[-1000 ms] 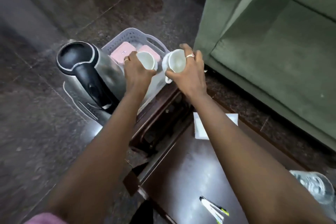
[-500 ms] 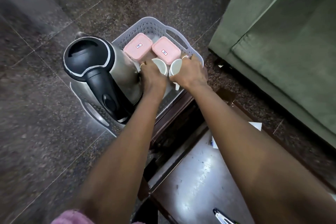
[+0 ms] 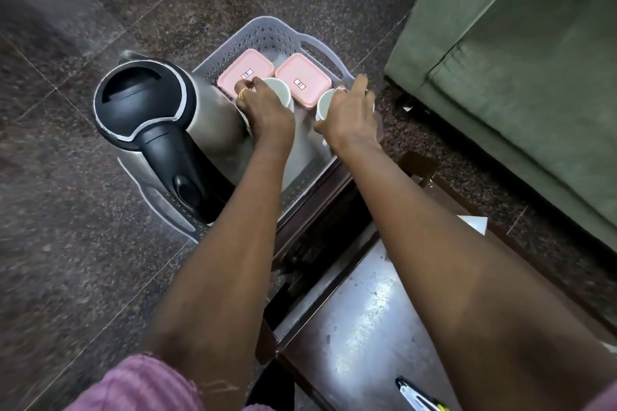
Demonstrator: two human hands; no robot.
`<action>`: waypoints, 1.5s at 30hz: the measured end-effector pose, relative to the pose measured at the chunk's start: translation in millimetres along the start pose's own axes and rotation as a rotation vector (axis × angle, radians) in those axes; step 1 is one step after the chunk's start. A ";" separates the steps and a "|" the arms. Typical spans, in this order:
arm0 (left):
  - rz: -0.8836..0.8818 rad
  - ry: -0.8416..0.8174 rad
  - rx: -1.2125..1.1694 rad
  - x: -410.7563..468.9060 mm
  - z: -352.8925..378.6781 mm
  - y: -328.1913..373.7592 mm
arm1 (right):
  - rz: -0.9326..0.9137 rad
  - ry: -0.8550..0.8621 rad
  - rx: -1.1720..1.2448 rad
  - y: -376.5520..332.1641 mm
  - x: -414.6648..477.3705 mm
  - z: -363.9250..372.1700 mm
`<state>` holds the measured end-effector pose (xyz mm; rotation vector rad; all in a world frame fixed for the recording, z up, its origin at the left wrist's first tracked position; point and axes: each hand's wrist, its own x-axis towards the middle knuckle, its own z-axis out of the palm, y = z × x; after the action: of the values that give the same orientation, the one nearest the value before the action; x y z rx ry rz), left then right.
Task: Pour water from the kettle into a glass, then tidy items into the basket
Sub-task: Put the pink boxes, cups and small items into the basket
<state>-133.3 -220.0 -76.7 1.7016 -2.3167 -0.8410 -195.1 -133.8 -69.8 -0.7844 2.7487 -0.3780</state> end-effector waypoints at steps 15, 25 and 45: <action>0.442 0.132 -0.247 -134.9 20.5 5.4 | -0.007 0.273 0.134 65.5 -94.1 -9.7; 0.662 -0.292 -0.150 -333.3 111.2 5.8 | 0.445 0.235 0.242 228.6 -263.0 -4.1; 1.106 -1.076 0.202 -731.1 233.1 -30.2 | 1.625 0.350 0.189 508.0 -612.9 6.2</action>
<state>45.4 524.4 -136.9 -0.4115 -3.3200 -1.3672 68.1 615.2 -129.5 1.6144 2.5400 -0.3499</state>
